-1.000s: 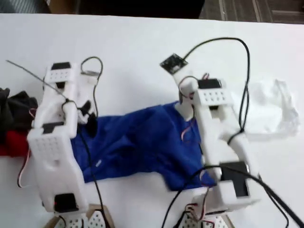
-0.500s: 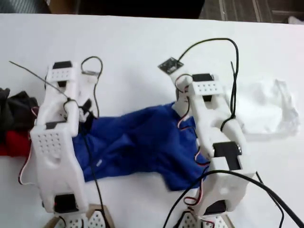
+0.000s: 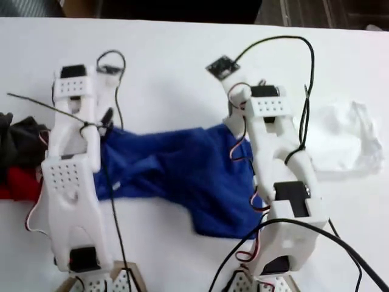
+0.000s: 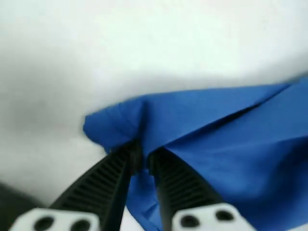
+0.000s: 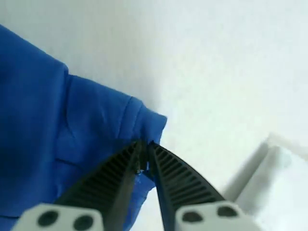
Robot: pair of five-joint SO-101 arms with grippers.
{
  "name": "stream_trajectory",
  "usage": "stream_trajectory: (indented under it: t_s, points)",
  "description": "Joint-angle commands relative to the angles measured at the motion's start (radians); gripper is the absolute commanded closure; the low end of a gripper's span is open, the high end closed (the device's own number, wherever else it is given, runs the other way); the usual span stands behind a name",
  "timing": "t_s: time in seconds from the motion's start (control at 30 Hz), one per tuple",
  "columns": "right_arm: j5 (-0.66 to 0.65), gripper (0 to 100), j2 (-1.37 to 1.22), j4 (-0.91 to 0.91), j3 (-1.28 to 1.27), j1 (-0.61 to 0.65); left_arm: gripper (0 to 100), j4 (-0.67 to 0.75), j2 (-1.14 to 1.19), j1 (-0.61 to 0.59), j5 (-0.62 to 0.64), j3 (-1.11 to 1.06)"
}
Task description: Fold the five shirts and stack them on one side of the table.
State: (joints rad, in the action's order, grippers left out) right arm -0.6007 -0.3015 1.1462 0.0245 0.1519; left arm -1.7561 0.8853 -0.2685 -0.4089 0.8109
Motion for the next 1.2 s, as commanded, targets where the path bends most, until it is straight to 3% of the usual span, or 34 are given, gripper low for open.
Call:
stream_trajectory:
  t_s: [0.0, 0.17, 0.3, 0.4, 0.53, 0.6, 1.17]
  points:
    - [-0.002, 97.8, -0.002, -0.012, 0.103, -0.001, 97, 0.015, -0.012, -0.014, -0.031, 0.105]
    - [0.000, 97.8, -0.093, -0.001, 0.207, -0.002, 97, 0.049, -0.012, -0.012, -0.032, 0.150]
    - [0.008, 97.8, -0.128, 0.087, 0.255, -0.001, 96, -0.008, -0.012, 0.002, -0.054, 0.140]
    - [0.008, 96.6, -0.127, 0.156, 0.261, 0.007, 89, -0.023, -0.014, -0.006, -0.103, 0.137]
    - [0.008, 83.5, -0.139, 0.193, 0.232, 0.005, 76, -0.025, -0.012, -0.040, -0.109, 0.137]
    - [0.002, 80.0, -0.139, 0.193, 0.212, 0.010, 76, -0.025, -0.012, -0.048, -0.109, 0.137]
    - [0.008, 84.1, -0.300, 0.151, 0.206, 0.047, 77, -0.025, -0.012, -0.038, -0.103, 0.111]
